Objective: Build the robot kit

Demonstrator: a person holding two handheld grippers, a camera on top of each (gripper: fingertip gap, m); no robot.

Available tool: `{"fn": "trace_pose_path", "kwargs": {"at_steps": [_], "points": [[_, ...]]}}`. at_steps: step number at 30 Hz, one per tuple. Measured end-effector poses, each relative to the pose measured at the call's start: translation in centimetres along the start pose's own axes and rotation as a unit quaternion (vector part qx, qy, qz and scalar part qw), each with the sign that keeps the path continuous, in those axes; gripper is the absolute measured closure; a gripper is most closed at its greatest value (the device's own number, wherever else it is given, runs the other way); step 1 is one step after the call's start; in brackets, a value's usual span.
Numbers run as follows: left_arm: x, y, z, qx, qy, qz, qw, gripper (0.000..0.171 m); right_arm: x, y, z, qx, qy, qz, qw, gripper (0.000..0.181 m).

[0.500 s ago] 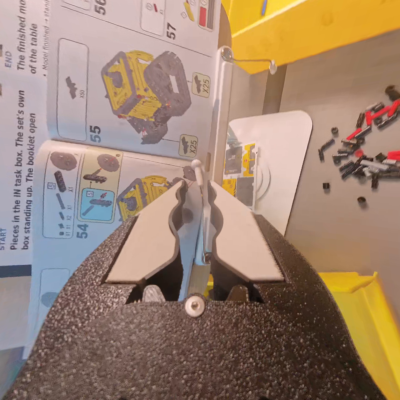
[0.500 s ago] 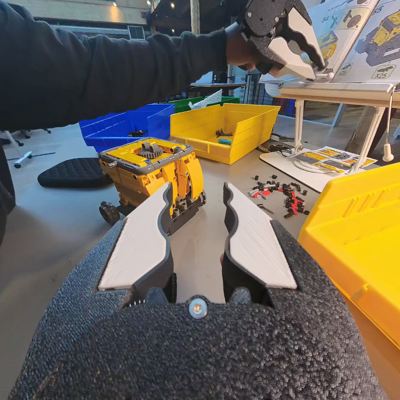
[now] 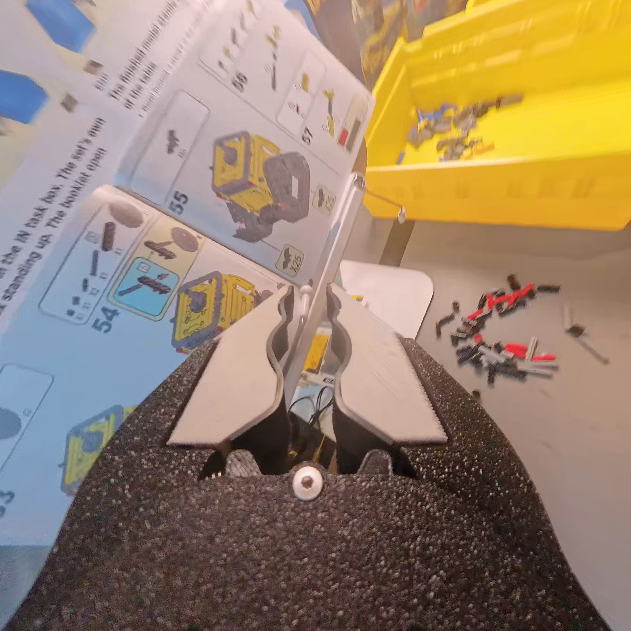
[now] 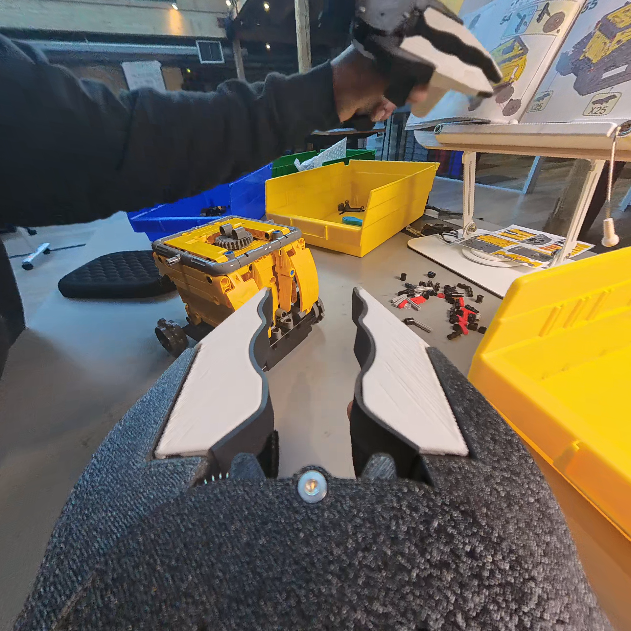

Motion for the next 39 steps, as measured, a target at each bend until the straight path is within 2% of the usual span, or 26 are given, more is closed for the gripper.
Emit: {"fn": "trace_pose_path", "kwargs": {"at_steps": [2, 4, 7, 10, 14, 18, 21, 22, 25, 27, 30, 31, 35, 39], "points": [[-2.5, 0.6, -0.8, -0.093, 0.073, -0.010, 0.993, 0.152, -0.1, 0.0, 0.0, 0.003, 0.003, 0.001, 1.000, 0.135], [-5.2, 1.7, -0.9, -0.175, 0.134, -0.008, 0.975, 0.150, -0.1, 0.0, 0.0, 0.003, 0.005, 0.001, 1.000, 0.135], [-8.9, 4.2, 0.1, -0.262, 0.184, 0.020, 0.947, 0.143, -0.1, 0.0, 0.0, 0.000, 0.004, 0.001, 1.000, 0.135], [-12.1, 7.5, 1.8, -0.317, 0.193, 0.053, 0.927, 0.138, -0.1, -0.2, 0.0, -0.006, 0.003, 0.003, 1.000, 0.134], [-16.9, 12.2, 3.7, -0.359, 0.176, 0.107, 0.910, 0.115, 0.0, -0.7, -0.1, -0.018, 0.005, -0.018, 1.000, 0.131], [-20.7, 17.6, 5.5, -0.398, 0.133, 0.134, 0.897, 0.081, 0.6, -2.2, 0.5, -0.018, -0.049, -0.086, 0.995, 0.100], [-21.1, 22.0, 5.5, -0.415, 0.088, 0.158, 0.892, 0.052, 1.9, -3.3, 1.2, -0.027, -0.097, -0.113, 0.989, 0.093], [-20.9, 23.2, 5.3, -0.414, 0.076, 0.158, 0.893, 0.048, 2.5, -3.5, 1.4, -0.033, -0.109, -0.112, 0.987, 0.093], [-19.3, 25.6, 5.1, -0.384, 0.035, 0.133, 0.913, 0.044, 3.8, -3.4, 1.8, -0.042, -0.140, -0.087, 0.985, 0.095], [-18.2, 26.3, 5.1, -0.366, 0.022, 0.121, 0.922, 0.049, 4.2, -3.6, 1.9, -0.047, -0.149, -0.084, 0.984, 0.106], [-17.3, 25.9, 5.2, -0.355, 0.014, 0.097, 0.930, 0.073, 4.9, -4.0, 2.0, -0.061, -0.155, -0.069, 0.984, 0.130], [-17.1, 25.7, 5.1, -0.356, 0.017, 0.100, 0.929, 0.072, 5.2, -3.9, 1.9, -0.069, -0.149, -0.044, 0.985, 0.138], [-17.0, 24.1, 5.1, -0.339, 0.015, 0.098, 0.936, 0.073, 6.2, -3.4, 1.5, -0.077, -0.137, -0.026, 0.987, 0.138], [-16.9, 20.0, 5.4, -0.312, 0.018, 0.107, 0.944, 0.073, 8.8, -2.0, -0.2, -0.078, -0.122, -0.006, 0.990, 0.139]]}}
Point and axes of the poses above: each gripper's, where its closed fingertips meet, x out along the fingers, z out of its underside, y = z × x across the jaws, the point moved 8 cm from there along -x, back along the fingers, and after that the axes turned 10 degrees about -z, right-handed, at the moved point
